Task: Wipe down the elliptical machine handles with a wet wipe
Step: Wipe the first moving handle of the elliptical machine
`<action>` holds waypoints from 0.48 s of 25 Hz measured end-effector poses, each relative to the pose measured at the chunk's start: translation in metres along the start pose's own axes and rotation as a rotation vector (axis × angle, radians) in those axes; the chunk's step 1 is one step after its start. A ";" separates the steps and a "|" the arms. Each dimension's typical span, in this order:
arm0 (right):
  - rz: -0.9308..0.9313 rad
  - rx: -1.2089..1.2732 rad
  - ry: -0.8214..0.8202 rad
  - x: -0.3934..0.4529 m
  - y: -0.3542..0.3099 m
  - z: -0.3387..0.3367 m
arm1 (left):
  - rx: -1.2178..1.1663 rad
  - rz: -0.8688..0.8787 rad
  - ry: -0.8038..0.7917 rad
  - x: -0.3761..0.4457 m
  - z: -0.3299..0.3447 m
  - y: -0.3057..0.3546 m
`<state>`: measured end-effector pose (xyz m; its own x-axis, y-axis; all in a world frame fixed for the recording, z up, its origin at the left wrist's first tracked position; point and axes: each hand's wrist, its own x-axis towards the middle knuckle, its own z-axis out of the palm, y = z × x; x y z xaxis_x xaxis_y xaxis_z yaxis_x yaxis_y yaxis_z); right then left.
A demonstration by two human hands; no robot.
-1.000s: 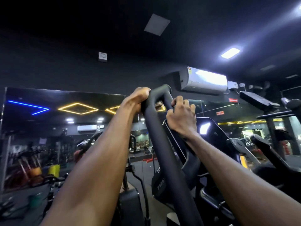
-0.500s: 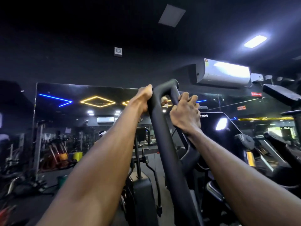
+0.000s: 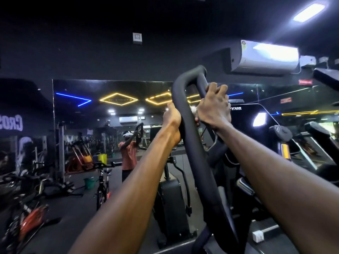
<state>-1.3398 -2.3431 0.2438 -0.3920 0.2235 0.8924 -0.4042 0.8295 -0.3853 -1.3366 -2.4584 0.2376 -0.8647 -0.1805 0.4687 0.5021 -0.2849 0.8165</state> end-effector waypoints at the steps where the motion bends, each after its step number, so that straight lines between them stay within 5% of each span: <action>1: -0.004 0.015 -0.015 -0.003 0.001 0.000 | -0.009 -0.015 -0.009 -0.003 0.000 0.000; 12: 0.099 0.088 -0.222 -0.025 0.017 -0.014 | 0.020 -0.079 -0.095 -0.045 0.004 0.008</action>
<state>-1.3254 -2.3278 0.2183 -0.6008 0.1754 0.7799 -0.4218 0.7592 -0.4957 -1.2933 -2.4483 0.2246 -0.8995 -0.0681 0.4316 0.4327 -0.2758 0.8583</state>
